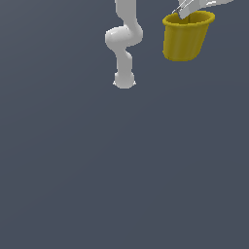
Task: Pick up the object and move it to a goal position.
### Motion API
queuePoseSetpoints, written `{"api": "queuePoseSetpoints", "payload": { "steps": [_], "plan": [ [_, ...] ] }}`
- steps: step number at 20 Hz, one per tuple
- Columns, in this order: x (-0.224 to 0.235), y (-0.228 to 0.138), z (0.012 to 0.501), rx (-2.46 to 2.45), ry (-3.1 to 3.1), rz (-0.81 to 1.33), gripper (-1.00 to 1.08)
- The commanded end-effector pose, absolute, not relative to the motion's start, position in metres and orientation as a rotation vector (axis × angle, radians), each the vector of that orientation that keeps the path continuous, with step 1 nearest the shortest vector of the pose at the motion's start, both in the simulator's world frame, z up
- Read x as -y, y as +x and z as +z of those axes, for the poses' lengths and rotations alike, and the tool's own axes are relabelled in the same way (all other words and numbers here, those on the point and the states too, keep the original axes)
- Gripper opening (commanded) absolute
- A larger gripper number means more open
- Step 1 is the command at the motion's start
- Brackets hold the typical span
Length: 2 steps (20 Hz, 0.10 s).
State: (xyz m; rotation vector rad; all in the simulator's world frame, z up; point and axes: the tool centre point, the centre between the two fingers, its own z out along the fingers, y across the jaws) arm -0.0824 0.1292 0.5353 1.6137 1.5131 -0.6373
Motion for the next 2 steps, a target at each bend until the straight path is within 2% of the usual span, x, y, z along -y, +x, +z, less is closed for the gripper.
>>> {"api": "queuePoseSetpoints", "payload": {
  "steps": [1,2],
  "plan": [
    [-0.1289,-0.0822,0.5365,-1.511,1.614,-0.635,-1.00],
    [-0.1288,-0.0821,0.5363,-1.511,1.614,-0.635,-1.00]
  ]
}}
